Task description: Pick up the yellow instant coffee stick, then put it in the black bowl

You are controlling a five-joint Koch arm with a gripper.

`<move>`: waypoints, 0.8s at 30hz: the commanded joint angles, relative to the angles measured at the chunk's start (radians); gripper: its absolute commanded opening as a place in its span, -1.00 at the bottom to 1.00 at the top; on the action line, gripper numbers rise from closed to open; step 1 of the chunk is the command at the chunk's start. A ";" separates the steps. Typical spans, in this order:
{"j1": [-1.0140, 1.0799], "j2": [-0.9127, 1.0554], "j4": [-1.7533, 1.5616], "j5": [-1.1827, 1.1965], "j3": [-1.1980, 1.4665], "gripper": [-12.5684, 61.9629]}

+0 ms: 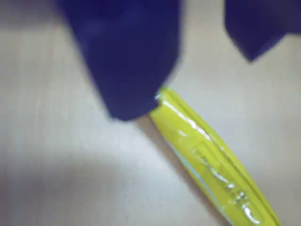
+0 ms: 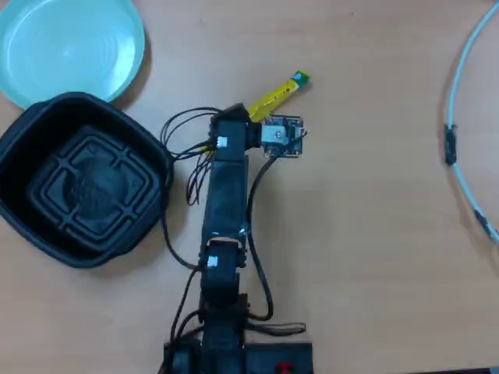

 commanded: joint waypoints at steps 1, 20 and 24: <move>0.008 0.015 0.009 -0.028 -0.083 0.00; 0.037 -0.295 0.080 -0.252 -0.397 0.86; 0.046 -0.334 0.078 -0.370 -0.397 0.87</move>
